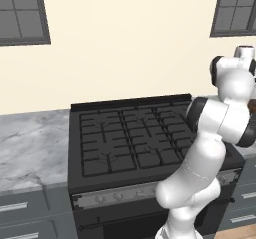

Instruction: Pick the cup and bowl from the counter and place them on the counter next to the sink.

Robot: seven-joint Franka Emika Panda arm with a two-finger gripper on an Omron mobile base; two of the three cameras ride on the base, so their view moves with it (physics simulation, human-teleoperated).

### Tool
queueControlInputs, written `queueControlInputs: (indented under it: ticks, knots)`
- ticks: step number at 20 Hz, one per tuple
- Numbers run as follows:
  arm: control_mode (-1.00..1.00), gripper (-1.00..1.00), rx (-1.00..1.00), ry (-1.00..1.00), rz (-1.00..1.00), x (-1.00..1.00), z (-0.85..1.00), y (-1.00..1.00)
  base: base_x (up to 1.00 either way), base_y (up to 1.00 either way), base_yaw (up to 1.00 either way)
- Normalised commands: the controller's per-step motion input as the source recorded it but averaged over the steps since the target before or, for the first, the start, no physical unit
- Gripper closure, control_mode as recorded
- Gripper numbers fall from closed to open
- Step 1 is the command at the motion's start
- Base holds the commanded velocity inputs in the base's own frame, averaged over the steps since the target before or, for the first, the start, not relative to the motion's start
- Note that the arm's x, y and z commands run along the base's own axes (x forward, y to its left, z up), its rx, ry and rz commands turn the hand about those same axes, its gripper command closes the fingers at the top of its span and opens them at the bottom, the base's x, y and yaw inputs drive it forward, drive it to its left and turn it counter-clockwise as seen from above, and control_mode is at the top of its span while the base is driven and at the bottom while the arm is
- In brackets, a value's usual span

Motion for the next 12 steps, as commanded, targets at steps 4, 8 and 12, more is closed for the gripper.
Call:
queueControlInputs:
  ticks: [4,8,12]
  knots:
    - [-1.0,-1.0,0.05,0.0,0.07,0.3,-0.23,-0.21,0.0,0.0,0.0]
    - [-1.0,-1.0,0.07,0.0,0.07,0.28,-0.26,-0.18,0.0,0.0,0.0]
    - [-1.0,-1.0,0.0,0.01,0.02,0.16,-0.04,-0.07,0.0,0.0,0.0]
